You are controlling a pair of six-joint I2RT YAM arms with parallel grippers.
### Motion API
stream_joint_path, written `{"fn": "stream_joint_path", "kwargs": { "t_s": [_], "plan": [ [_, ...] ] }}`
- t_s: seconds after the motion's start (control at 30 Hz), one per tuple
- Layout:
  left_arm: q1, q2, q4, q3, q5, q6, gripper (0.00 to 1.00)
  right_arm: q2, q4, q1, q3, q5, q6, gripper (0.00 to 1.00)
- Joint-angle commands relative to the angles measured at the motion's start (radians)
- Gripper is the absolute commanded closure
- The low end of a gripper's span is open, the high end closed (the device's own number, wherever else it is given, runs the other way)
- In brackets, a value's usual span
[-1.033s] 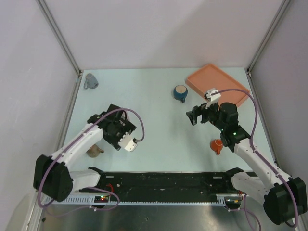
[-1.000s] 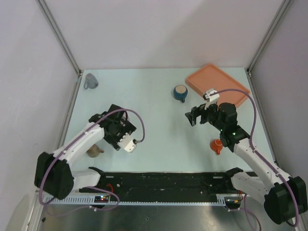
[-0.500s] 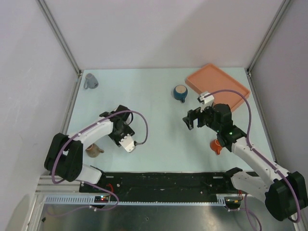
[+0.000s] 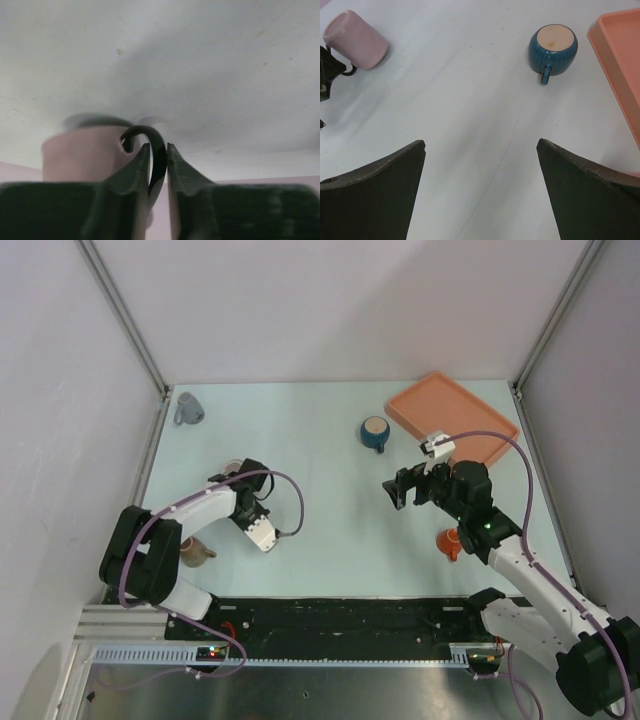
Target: Turn the mug right side up
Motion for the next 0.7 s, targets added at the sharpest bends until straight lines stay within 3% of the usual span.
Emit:
{"fn": "stream_joint_path", "kwargs": {
  "t_s": [0.0,0.07,0.23,0.47,0.67],
  "plan": [
    [0.031,0.014,0.052,0.008,-0.005,0.537,0.90,-0.030,0.026,0.003,-0.009,-0.001,0.015,0.00],
    [0.036,0.014,0.060,0.029,0.024,0.525,0.97,-0.034,0.029,0.005,-0.009,-0.003,0.020,0.00],
    [0.023,-0.008,0.066,0.112,0.176,0.414,1.00,-0.039,0.042,0.005,-0.010,0.001,0.053,0.00],
    [-0.027,-0.021,0.065,0.423,0.480,-0.307,1.00,0.021,0.060,0.005,0.041,-0.039,0.245,0.00],
    [-0.027,-0.040,0.064,0.569,0.720,-0.785,1.00,0.140,0.012,0.003,0.208,-0.141,0.411,0.00]
  ]
}}
